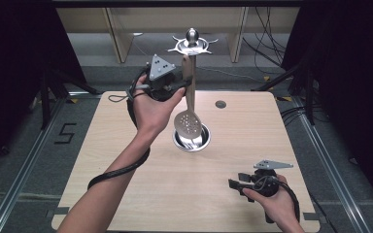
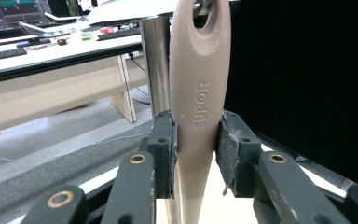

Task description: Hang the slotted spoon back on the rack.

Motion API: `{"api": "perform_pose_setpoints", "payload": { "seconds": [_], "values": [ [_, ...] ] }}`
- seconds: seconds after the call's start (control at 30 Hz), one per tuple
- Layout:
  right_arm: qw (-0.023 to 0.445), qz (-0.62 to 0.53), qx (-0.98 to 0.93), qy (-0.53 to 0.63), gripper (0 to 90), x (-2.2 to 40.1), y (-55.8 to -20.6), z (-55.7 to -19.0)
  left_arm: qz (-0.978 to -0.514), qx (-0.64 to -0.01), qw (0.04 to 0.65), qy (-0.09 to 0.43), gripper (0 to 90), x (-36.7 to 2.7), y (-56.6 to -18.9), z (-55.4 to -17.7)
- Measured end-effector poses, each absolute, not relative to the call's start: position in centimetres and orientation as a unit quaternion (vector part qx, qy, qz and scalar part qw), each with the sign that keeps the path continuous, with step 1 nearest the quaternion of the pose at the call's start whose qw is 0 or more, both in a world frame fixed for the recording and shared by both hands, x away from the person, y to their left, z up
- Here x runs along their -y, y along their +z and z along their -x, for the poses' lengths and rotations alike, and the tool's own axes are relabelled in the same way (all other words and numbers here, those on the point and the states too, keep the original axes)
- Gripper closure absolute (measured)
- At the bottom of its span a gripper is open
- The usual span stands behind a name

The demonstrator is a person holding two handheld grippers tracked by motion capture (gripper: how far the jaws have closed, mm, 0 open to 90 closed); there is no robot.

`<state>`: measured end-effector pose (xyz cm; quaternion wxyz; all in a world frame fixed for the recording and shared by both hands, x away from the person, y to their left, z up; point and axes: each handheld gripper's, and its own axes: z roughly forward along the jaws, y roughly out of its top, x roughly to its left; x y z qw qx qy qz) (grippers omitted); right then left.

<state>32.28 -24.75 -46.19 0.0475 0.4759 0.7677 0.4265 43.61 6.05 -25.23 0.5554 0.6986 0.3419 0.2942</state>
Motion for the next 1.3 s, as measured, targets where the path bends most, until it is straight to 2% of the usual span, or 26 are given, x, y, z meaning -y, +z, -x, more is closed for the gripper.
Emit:
{"api": "perform_pose_setpoints", "payload": {
  "seconds": [0.17,0.2,0.3,0.33,0.37,0.47,0.83,1.07,1.3],
  "values": [
    [0.048,-0.475,-0.768,0.427,45.3,24.7,-46.2,-32.3,-0.693,-0.336,0.561,0.302,61.5,-5.9,-25.3,-43.4],
    [0.036,-0.492,-0.762,0.42,45.3,24.5,-46.0,-32.0,-0.692,-0.335,0.562,0.304,61.5,-6.0,-25.2,-43.3],
    [0.035,-0.485,-0.763,0.426,45.3,24.5,-46.1,-32.1,-0.687,-0.333,0.565,0.311,51.6,-6.2,-25.2,-43.1],
    [0.035,-0.485,-0.763,0.426,45.3,24.5,-46.1,-32.1,-0.687,-0.331,0.566,0.314,51.6,-6.3,-25.3,-43.0],
    [0.047,-0.476,-0.768,0.426,45.3,24.7,-46.2,-32.3,-0.687,-0.329,0.564,0.317,47.1,-6.6,-25.5,-42.8],
    [0.046,-0.477,-0.768,0.425,45.3,24.6,-46.2,-32.3,-0.687,-0.328,0.565,0.319,42.2,-6.9,-25.7,-42.5],
    [0.036,-0.487,-0.759,0.431,45.3,24.4,-46.1,-32.0,-0.692,-0.319,0.561,0.323,36.8,-10.5,-27.4,-39.4],
    [0.036,-0.487,-0.758,0.432,45.3,24.4,-46.1,-32.0,-0.714,-0.325,0.544,0.298,31.7,-13.9,-30.6,-37.6],
    [0.043,-0.486,-0.761,0.428,45.3,24.5,-46.1,-32.0,-0.748,-0.343,0.498,0.274,31.1,-17.8,-37.3,-35.7]
  ]
}}
